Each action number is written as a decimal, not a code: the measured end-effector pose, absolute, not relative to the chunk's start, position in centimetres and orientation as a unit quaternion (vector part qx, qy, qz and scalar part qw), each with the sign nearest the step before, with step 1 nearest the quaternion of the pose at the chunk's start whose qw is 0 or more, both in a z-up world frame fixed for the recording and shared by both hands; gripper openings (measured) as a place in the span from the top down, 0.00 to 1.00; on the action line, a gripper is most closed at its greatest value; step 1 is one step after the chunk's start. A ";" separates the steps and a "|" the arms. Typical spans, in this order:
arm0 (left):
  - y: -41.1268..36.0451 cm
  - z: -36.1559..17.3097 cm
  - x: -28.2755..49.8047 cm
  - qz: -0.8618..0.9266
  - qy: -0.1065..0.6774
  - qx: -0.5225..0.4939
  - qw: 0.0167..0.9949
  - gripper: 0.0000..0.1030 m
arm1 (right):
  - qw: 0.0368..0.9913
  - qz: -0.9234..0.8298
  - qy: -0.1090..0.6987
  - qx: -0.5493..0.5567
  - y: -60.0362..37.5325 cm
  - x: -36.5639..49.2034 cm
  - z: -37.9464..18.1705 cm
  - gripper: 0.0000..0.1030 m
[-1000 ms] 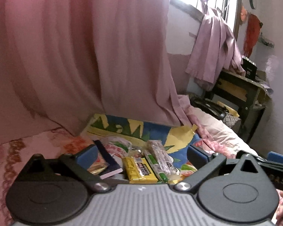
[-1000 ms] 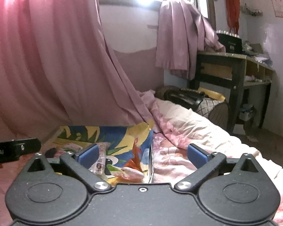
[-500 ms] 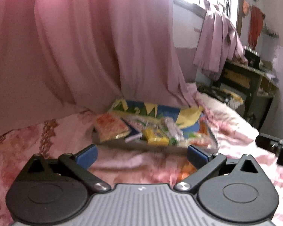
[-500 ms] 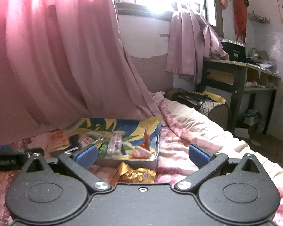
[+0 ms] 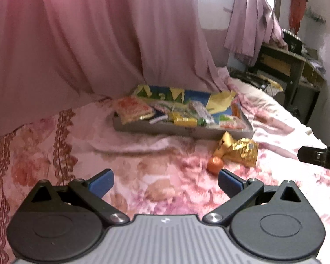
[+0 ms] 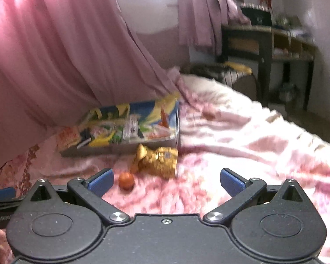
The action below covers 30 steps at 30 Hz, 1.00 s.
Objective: Organize snacks
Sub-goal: 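Move both tools back over the bedspread toward the orange and gold pouch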
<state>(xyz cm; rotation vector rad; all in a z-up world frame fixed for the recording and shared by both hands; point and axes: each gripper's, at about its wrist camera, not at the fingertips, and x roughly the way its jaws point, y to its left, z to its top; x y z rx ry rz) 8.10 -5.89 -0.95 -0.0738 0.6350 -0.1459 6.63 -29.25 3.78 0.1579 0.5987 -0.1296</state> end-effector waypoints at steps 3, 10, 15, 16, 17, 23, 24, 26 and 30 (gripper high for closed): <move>-6.1 -1.5 7.9 -0.073 0.327 -0.028 0.942 0.00 | 0.941 -0.068 0.321 0.085 -29.4 7.0 2.9 0.01; -7.1 -2.4 7.6 -0.074 0.335 0.001 0.939 0.00 | 0.920 -0.073 0.375 0.084 -29.5 8.1 1.2 0.01; -7.6 -2.8 7.6 -0.073 0.336 0.012 0.939 0.00 | 0.911 -0.075 0.399 0.077 -29.2 8.6 0.5 0.01; -7.6 -2.8 7.6 -0.073 0.337 0.013 0.939 0.00 | 0.909 -0.075 0.403 0.076 -29.2 8.7 0.3 0.01; -7.7 -2.9 7.6 -0.073 0.338 0.015 0.938 0.00 | 0.907 -0.076 0.407 0.074 -29.2 8.8 0.2 0.01; -8.0 -3.6 7.7 -0.073 0.352 0.016 0.933 0.00 | 0.899 -0.080 0.427 0.057 -28.8 9.1 -0.4 0.01; -8.1 -3.7 7.8 -0.074 0.354 0.016 0.932 0.00 | 0.899 -0.078 0.428 0.055 -28.7 9.2 -0.5 0.01; -8.2 -4.0 7.9 -0.075 0.359 0.018 0.930 0.00 | 0.899 -0.075 0.429 0.052 -28.6 9.2 -0.6 0.01; -8.2 -4.8 8.3 -0.071 0.375 0.022 0.924 0.00 | 0.895 -0.071 0.438 0.051 -28.6 9.8 -0.9 0.01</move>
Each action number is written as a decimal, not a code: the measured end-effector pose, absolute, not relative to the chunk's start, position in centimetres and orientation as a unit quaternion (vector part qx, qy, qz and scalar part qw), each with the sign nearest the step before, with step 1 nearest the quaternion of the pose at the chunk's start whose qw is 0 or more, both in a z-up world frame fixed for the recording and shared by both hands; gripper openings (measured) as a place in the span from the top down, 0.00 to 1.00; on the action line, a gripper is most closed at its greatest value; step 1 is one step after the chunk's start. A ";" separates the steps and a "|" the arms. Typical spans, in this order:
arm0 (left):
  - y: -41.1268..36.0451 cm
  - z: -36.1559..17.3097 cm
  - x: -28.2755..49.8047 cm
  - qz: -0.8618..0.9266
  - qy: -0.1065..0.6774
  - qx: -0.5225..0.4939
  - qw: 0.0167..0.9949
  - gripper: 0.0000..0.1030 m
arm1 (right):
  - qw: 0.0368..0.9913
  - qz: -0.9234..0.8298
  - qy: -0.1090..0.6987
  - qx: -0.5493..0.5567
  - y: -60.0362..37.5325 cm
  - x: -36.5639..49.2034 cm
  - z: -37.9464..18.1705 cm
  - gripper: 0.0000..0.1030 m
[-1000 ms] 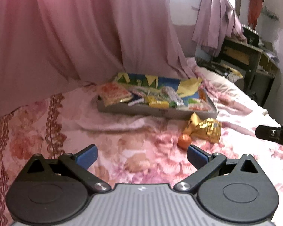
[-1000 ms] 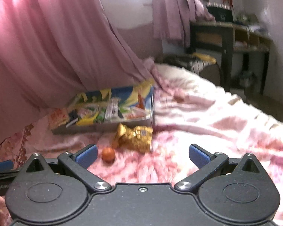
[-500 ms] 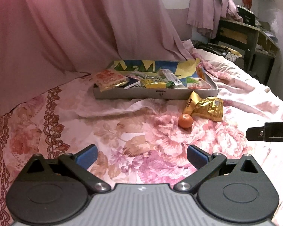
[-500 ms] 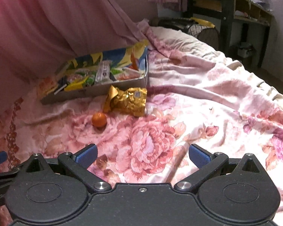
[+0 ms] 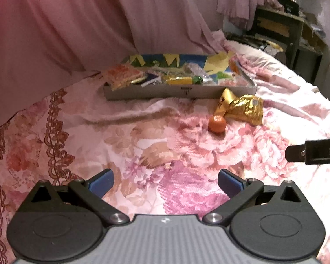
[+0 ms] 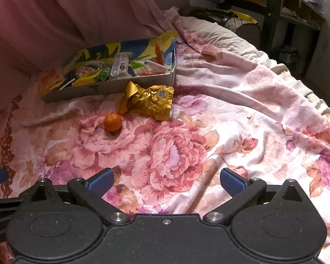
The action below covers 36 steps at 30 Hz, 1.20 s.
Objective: Organize snacks
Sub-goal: 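Move both tools back over the bedspread toward the orange and gold pouch, then grasp the small orange with the left gripper while the right grasps the gold pouch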
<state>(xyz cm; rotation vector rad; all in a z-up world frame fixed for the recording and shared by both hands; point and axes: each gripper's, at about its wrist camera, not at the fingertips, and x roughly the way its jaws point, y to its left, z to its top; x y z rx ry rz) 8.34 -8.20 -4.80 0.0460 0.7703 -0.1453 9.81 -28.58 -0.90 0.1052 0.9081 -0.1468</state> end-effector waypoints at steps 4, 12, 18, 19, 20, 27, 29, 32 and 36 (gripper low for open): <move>-8.0 -5.7 9.0 -0.073 0.398 0.009 0.914 0.00 | 0.890 -0.053 0.451 0.048 -28.5 11.4 -1.4 0.01; -7.8 -6.9 9.9 -0.071 0.424 -0.004 0.903 0.00 | 0.890 -0.021 0.452 -0.052 -27.1 15.3 -2.2 0.01; -7.8 -6.9 11.2 -0.074 0.406 -0.010 0.911 0.00 | 0.885 -0.002 0.412 -0.215 -25.7 17.6 -4.2 0.01; -7.9 -6.9 11.5 -0.075 0.402 -0.008 0.912 0.00 | 0.885 0.004 0.401 -0.236 -25.6 17.9 -4.4 0.01; -8.1 -6.9 11.9 -0.078 0.399 -0.003 0.914 0.00 | 0.885 0.012 0.389 -0.256 -25.6 18.1 -4.5 0.01; -10.5 -7.3 14.6 -0.136 0.366 0.078 0.917 0.00 | 0.882 0.052 0.339 -0.323 -26.2 19.6 -5.4 0.01; -11.0 -7.4 15.4 -0.149 0.348 0.094 0.921 0.00 | 0.881 0.053 0.340 -0.325 -26.5 19.9 -5.7 0.01; -11.5 -7.9 16.6 -0.166 0.329 0.108 0.923 0.00 | 0.881 0.053 0.342 -0.322 -26.7 20.6 -5.8 0.01; -11.8 -8.3 17.5 -0.176 0.317 0.118 0.924 0.00 | 0.887 0.042 0.340 -0.310 -27.2 21.3 -6.0 0.01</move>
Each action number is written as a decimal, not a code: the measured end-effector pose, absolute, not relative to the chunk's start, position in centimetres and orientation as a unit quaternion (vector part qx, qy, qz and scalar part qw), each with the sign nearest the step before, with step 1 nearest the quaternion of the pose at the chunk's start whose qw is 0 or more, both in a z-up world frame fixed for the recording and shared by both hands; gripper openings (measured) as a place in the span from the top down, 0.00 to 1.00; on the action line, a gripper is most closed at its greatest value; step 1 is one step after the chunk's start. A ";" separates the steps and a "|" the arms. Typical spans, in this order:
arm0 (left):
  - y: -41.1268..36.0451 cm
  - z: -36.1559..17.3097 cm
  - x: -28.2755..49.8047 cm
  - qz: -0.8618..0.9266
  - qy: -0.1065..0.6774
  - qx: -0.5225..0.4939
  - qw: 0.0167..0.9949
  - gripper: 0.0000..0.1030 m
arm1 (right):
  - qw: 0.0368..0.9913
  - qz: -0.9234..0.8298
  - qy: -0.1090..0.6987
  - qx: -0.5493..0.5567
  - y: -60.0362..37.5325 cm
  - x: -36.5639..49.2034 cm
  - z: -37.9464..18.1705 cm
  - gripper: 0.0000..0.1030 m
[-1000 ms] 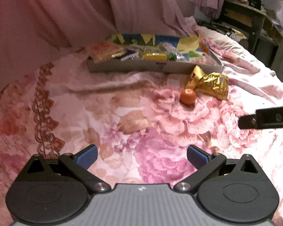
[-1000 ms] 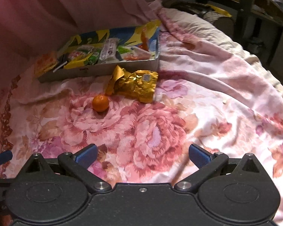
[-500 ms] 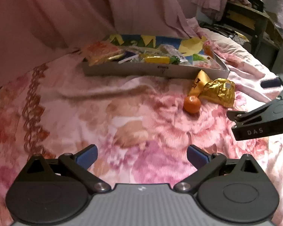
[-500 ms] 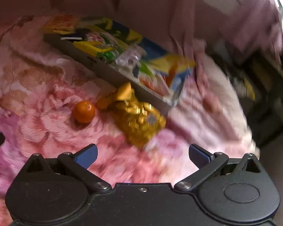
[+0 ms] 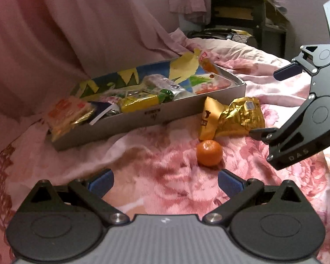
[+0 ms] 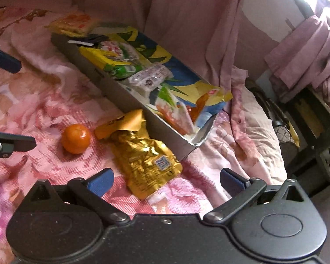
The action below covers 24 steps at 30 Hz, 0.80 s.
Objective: Organize snacks
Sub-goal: 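Grasp the small orange with the left gripper while the right grasps the gold pouch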
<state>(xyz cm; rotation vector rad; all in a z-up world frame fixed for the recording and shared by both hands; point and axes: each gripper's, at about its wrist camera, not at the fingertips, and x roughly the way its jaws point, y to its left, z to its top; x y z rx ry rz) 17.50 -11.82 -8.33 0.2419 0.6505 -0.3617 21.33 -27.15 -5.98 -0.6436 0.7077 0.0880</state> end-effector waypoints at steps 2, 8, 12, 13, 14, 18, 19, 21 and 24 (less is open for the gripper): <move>-11.8 -8.5 17.8 -0.180 0.317 0.114 0.924 0.00 | 0.888 0.041 0.344 -0.303 -27.5 21.8 -6.1 0.01; -11.9 -9.2 18.1 -0.201 0.313 0.125 0.920 0.00 | 0.899 0.043 0.344 -0.269 -28.4 23.2 -6.0 0.01; -12.3 -9.1 18.3 -0.220 0.301 0.134 0.918 0.00 | 0.906 0.061 0.349 -0.232 -28.8 23.9 -5.8 0.07; -12.5 -9.1 18.4 -0.224 0.301 0.134 0.917 0.00 | 0.906 0.066 0.352 -0.226 -28.8 24.1 -5.8 0.10; -12.6 -9.2 18.6 -0.227 0.301 0.133 0.916 0.00 | 0.905 0.073 0.356 -0.221 -28.8 24.2 -5.9 0.12; -12.9 -9.4 19.1 -0.234 0.305 0.132 0.914 0.00 | 0.904 0.083 0.364 -0.208 -28.7 24.5 -6.2 0.20; -13.0 -9.5 19.2 -0.236 0.305 0.132 0.913 0.00 | 0.904 0.086 0.367 -0.203 -28.8 24.7 -6.3 0.22; -13.2 -9.6 19.3 -0.237 0.306 0.132 0.913 0.00 | 0.905 0.088 0.371 -0.191 -28.9 25.0 -6.3 0.24; -13.2 -9.7 19.5 -0.239 0.309 0.126 0.912 0.00 | 0.905 0.091 0.376 -0.177 -29.0 25.4 -6.4 0.24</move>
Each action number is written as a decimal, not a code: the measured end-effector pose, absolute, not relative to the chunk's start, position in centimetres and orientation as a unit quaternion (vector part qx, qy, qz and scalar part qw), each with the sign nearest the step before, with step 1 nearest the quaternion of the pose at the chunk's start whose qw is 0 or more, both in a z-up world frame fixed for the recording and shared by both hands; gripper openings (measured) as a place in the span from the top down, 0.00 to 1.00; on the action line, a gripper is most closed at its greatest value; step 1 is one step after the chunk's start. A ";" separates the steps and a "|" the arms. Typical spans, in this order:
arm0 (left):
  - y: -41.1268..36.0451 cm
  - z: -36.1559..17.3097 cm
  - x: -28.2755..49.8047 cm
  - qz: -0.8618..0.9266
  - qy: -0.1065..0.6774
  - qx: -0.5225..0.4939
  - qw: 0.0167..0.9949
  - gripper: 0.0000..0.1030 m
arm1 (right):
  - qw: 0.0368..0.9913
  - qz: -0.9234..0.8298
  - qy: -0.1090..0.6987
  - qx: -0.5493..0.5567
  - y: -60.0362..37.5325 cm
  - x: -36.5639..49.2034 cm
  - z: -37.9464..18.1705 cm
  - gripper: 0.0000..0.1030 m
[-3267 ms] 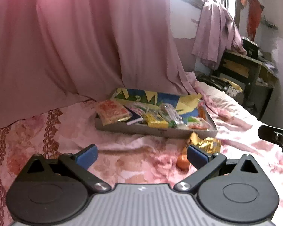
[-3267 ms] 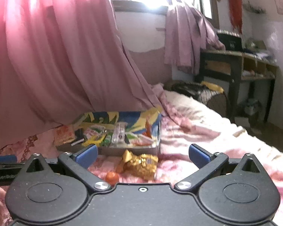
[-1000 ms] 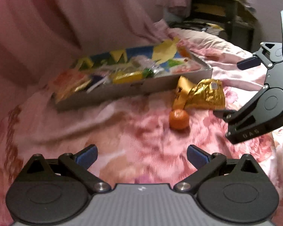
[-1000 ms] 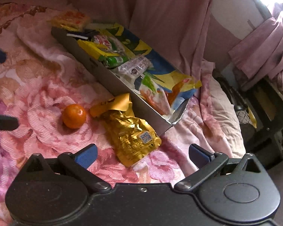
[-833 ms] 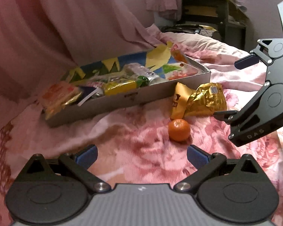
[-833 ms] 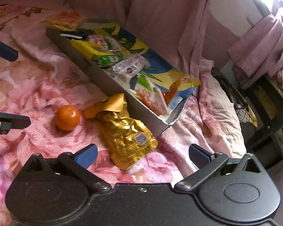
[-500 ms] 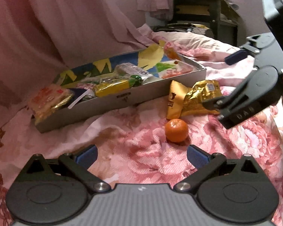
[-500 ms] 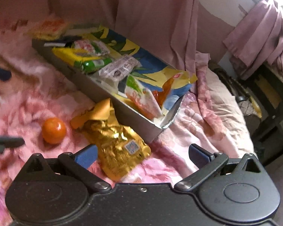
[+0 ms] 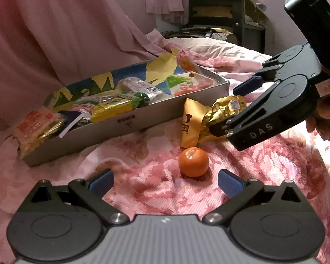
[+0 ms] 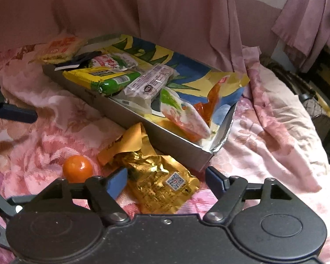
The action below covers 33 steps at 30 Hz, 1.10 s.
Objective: Organize snacks
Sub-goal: 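Grasp the small orange with the left gripper while the right grasps the gold pouch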
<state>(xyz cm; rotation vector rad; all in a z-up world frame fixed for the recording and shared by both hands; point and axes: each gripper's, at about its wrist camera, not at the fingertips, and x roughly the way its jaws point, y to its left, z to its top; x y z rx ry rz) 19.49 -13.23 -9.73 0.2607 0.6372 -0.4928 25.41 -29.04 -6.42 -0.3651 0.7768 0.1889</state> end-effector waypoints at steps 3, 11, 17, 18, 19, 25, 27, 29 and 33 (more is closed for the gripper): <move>-13.3 -10.0 19.7 -0.240 0.313 0.122 0.911 0.00 | 0.904 0.094 0.377 -0.181 -28.7 25.5 -6.6 0.26; -13.4 -10.4 20.0 -0.243 0.320 0.113 0.909 0.01 | 0.898 0.096 0.381 -0.197 -28.0 25.5 -6.9 0.29; -13.2 -10.4 20.3 -0.247 0.320 0.102 0.909 0.02 | 0.891 0.092 0.404 -0.184 -28.5 26.0 -6.6 0.33; -13.1 -10.4 20.3 -0.248 0.318 0.099 0.910 0.03 | 0.889 0.090 0.412 -0.179 -28.7 26.1 -6.6 0.33; -13.0 -10.3 20.3 -0.251 0.316 0.094 0.910 0.04 | 0.888 0.088 0.417 -0.174 -28.8 26.2 -6.5 0.33; -12.8 -10.1 20.7 -0.275 0.306 0.069 0.909 0.14 | 0.884 0.078 0.442 -0.129 -29.9 26.6 -6.5 0.33; -13.1 -10.0 20.8 -0.286 0.300 0.068 0.907 0.19 | 0.884 0.077 0.444 -0.125 -30.0 26.6 -6.5 0.33; -13.5 -10.0 20.9 -0.298 0.298 0.070 0.904 0.23 | 0.884 0.077 0.443 -0.129 -30.0 26.7 -6.5 0.33; -14.4 -10.3 20.8 -0.311 0.294 0.087 0.899 0.36 | 0.883 0.077 0.443 -0.131 -29.9 26.7 -6.4 0.33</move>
